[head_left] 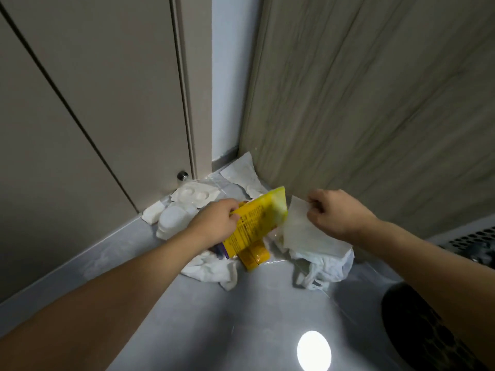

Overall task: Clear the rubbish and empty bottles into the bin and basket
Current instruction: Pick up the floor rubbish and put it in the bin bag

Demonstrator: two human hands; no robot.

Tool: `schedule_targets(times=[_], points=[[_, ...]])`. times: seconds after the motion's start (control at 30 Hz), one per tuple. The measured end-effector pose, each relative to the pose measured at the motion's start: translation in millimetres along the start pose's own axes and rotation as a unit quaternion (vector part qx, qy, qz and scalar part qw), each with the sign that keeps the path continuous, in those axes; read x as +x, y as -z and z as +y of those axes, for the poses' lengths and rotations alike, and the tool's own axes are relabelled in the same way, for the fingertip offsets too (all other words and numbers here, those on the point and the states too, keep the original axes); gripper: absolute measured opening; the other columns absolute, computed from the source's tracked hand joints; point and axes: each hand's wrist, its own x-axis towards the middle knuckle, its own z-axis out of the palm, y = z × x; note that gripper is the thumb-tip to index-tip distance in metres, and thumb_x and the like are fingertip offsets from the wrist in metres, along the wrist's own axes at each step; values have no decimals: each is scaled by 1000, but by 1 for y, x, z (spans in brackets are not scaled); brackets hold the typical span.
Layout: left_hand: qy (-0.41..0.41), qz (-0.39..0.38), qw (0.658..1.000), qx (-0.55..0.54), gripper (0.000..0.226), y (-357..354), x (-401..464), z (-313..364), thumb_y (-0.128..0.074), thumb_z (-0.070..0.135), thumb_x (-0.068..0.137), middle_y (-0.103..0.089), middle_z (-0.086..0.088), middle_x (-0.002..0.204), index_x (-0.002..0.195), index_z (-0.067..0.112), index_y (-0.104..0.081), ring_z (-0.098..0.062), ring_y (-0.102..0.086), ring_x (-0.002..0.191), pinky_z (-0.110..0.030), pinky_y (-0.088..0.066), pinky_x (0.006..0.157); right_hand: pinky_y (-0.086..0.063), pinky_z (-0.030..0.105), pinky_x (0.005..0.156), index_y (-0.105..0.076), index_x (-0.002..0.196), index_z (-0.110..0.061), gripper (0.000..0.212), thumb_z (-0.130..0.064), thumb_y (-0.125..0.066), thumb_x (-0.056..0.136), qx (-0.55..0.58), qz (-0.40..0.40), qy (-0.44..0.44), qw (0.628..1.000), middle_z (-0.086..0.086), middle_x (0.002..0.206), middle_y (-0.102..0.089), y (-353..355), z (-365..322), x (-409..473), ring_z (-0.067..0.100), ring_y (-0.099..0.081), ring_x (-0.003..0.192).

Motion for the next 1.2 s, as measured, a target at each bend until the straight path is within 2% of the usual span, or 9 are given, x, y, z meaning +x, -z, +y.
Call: schedule_targets(times=[0.23,0.33,0.43,0.57,0.67,0.8,0.9,1.0,1.2], points=[[64,125,958,-250,16,56,-2,51,-49,5,94,-65,-13,84,87,13,-62,-27,-61,74,-35,-48,68,-48,40,63,-48,70,-14,20,-20,-43,88,-6,23,2,1000,7,74,-57,49,4,-20,29,-55,72],[88,115,925,-353,24,80,-10,78,-46,-1,93,-60,-13,78,79,16,-57,-23,-57,70,-33,-46,64,-46,38,61,-48,69,-14,21,-19,-41,89,1,30,-5,1000,5,71,-55,68,8,-31,29,-56,72],[87,50,905,-414,24,99,-21,108,-44,3,96,-64,-7,74,81,17,-56,-23,-60,65,-32,-50,63,-42,35,62,-41,64,-18,26,-20,-43,90,2,23,-16,1000,4,72,-52,87,16,-46,29,-56,76],[29,-32,894,-446,19,113,-40,150,-47,5,95,-69,-5,74,86,17,-59,-19,-64,65,-32,-54,66,-36,27,64,-52,69,-17,20,-19,-48,89,-9,-27,-49,998,6,79,-54,120,31,-73,28,-57,85],[-7,-118,876,-468,15,113,-58,180,-51,6,90,-70,-12,88,87,16,-63,-24,-66,74,-38,-52,79,-38,22,49,-64,85,-9,13,-9,-51,85,26,-98,-101,990,0,66,-55,148,49,-102,17,-54,61],[-54,-207,877,-430,16,102,-80,227,-67,8,73,-70,-11,87,87,16,-64,-21,-68,73,-35,-53,77,-40,20,47,-56,69,-11,19,-2,-48,83,16,-150,-158,976,2,63,-57,179,89,-142,14,-52,54],[-89,-218,880,-413,11,84,-90,269,-63,15,73,-70,-11,85,84,19,-65,-20,-66,67,-34,-54,69,-46,23,49,-57,71,-13,23,2,-45,84,59,-140,-178,972,6,71,-62,194,129,-175,19,-58,57],[-117,-196,886,-404,11,59,-97,314,-59,7,86,-70,-6,74,83,17,-63,-15,-64,56,-26,-54,51,-51,24,54,-62,75,-19,27,-1,-45,85,62,-109,-204,971,0,69,-63,198,166,-209,15,-60,59],[-139,-156,893,-398,20,10,-99,383,-48,3,94,-71,0,70,86,16,-60,-11,-64,52,-25,-52,49,-51,30,73,-66,87,-23,26,-4,-48,84,29,-35,-258,965,1,83,-60,182,231,-260,21,-57,77]])
